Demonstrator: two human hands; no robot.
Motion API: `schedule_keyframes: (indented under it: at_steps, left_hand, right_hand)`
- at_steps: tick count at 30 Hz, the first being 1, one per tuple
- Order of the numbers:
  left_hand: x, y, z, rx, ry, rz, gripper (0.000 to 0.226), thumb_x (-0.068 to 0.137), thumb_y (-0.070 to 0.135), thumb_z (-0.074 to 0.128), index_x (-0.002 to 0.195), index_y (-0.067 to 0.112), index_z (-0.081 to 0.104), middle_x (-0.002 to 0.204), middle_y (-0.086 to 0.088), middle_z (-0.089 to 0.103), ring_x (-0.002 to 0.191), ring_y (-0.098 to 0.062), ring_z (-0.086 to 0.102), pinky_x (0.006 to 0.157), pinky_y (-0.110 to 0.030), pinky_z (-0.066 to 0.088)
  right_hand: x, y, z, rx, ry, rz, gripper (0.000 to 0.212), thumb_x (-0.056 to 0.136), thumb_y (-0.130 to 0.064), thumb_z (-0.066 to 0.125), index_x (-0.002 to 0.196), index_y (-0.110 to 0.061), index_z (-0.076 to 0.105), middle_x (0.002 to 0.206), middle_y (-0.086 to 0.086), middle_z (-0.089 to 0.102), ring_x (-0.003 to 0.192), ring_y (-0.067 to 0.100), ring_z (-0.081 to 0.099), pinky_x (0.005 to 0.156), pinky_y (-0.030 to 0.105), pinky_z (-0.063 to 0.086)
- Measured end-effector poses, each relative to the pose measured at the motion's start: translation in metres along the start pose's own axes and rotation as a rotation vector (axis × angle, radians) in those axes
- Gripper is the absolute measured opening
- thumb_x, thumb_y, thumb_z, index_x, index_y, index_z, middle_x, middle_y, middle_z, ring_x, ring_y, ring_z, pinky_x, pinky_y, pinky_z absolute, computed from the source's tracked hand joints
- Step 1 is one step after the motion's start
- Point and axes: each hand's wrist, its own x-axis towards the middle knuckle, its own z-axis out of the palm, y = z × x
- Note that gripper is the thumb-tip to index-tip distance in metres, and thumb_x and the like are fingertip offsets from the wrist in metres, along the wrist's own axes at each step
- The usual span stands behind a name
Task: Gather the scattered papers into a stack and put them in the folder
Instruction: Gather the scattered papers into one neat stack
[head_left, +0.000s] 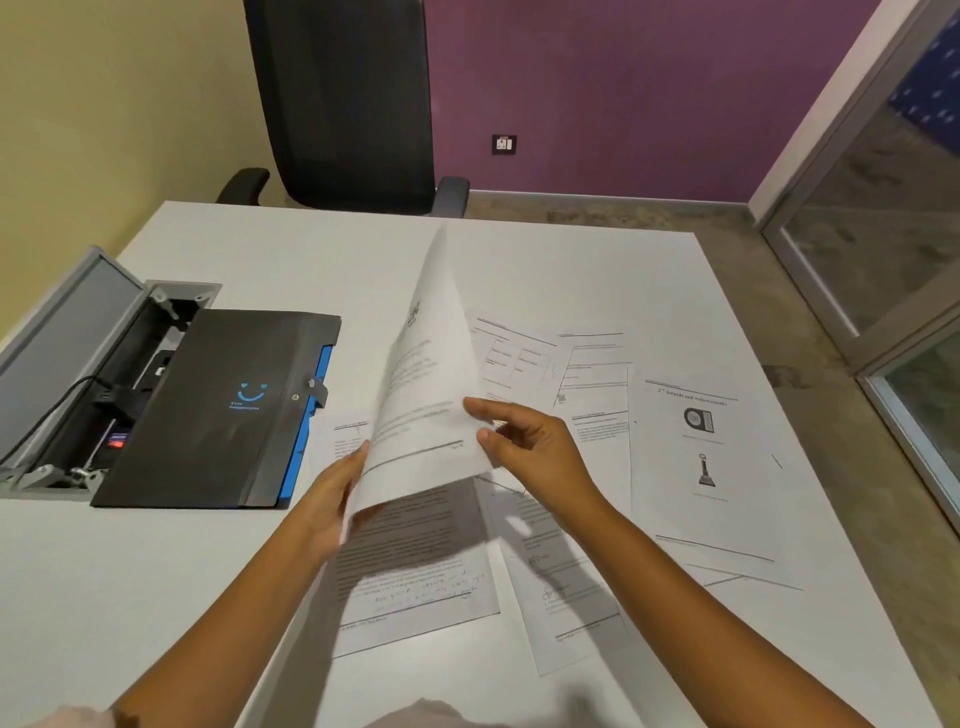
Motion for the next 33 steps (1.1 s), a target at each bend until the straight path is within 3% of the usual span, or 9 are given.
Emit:
schedule_keyframes:
  at_steps: [2,5,8,11,13,18,27,29,33]
  left_hand:
    - [0.001,0.002,-0.005,0.091,0.122,0.08,0.022,0.084,0.026,0.062,0.102,0.014,0.068,0.081,-0.005,0.076,0.071,-0.02,0.073,0.056,-0.034,0.058]
    - [-0.001,-0.004,-0.01,0.246,0.314,0.134,0.029,0.092,0.021,0.053,0.117,0.009,0.059,0.084,-0.005,0.073,0.069,-0.017,0.068,0.053,-0.027,0.054]
    - [-0.006,-0.012,-0.015,0.51,0.468,0.096,0.036,0.094,0.021,0.049,0.121,-0.003,0.051,0.106,-0.036,0.06,0.06,-0.023,0.059,0.044,-0.023,0.051]
    - [-0.006,-0.019,-0.024,0.636,0.52,0.036,0.032,0.095,0.016,0.047,0.122,0.0,0.051,0.12,-0.033,0.057,0.104,-0.051,0.055,0.091,-0.053,0.046]
    - [-0.006,-0.02,-0.03,0.613,0.51,0.006,0.032,0.093,0.011,0.049,0.124,0.001,0.051,0.124,-0.023,0.058,0.112,-0.047,0.054,0.099,-0.056,0.039]
    - [-0.006,-0.018,-0.035,0.553,0.501,-0.028,0.022,0.093,0.01,0.049,0.114,0.006,0.055,0.119,-0.019,0.062,0.103,-0.039,0.06,0.093,-0.055,0.048]
    - [-0.005,-0.021,-0.034,0.532,0.493,-0.05,0.025,0.093,0.01,0.049,0.116,0.004,0.054,0.121,-0.02,0.061,0.105,-0.039,0.059,0.096,-0.055,0.046]
    - [-0.005,-0.021,-0.033,0.537,0.492,-0.055,0.028,0.093,0.009,0.048,0.119,0.003,0.053,0.122,-0.02,0.06,0.107,-0.04,0.058,0.097,-0.055,0.045]
    - [-0.006,-0.023,-0.03,0.571,0.507,-0.047,0.026,0.091,0.01,0.051,0.116,0.004,0.055,0.118,-0.02,0.062,0.104,-0.04,0.06,0.094,-0.055,0.048]
  right_hand:
    - [-0.001,0.018,-0.011,-0.019,0.106,0.098,0.034,0.088,-0.009,0.06,0.105,-0.037,0.065,0.079,-0.013,0.067,0.07,0.006,0.054,0.068,0.014,0.051]
    - [0.004,0.05,-0.034,0.019,0.267,0.383,0.03,0.093,-0.013,0.054,0.123,-0.016,0.057,0.102,0.004,0.064,0.08,0.015,0.06,0.084,0.038,0.054]
    - [0.009,0.079,-0.054,-0.002,0.288,0.633,0.036,0.094,-0.014,0.048,0.131,-0.014,0.048,0.084,0.008,0.058,0.074,0.02,0.054,0.073,0.038,0.055]
    - [0.015,0.098,-0.063,-0.018,0.295,0.68,0.04,0.094,-0.01,0.048,0.134,-0.011,0.045,0.077,0.007,0.054,0.066,0.016,0.049,0.056,0.024,0.045]
    - [0.021,0.104,-0.064,-0.052,0.291,0.696,0.037,0.094,-0.009,0.048,0.131,-0.009,0.048,0.072,0.006,0.053,0.062,0.014,0.047,0.058,0.024,0.042]
    - [0.037,0.112,-0.055,-0.032,0.304,0.778,0.025,0.093,-0.008,0.048,0.114,-0.003,0.061,0.067,0.008,0.052,0.055,0.016,0.044,0.053,0.025,0.038]
    - [0.051,0.114,-0.036,0.223,0.378,0.86,0.007,0.084,-0.007,0.059,0.08,-0.008,0.064,0.077,0.008,0.061,0.06,0.014,0.054,0.057,0.023,0.048]
    - [0.054,0.117,-0.034,0.099,0.414,0.775,0.012,0.085,-0.013,0.06,0.092,-0.007,0.068,0.092,0.009,0.063,0.069,0.017,0.058,0.068,0.026,0.05]
    - [0.051,0.114,-0.047,-0.235,0.609,0.493,0.033,0.089,-0.019,0.06,0.122,-0.012,0.06,0.13,0.004,0.058,0.123,0.022,0.052,0.108,0.039,0.039]
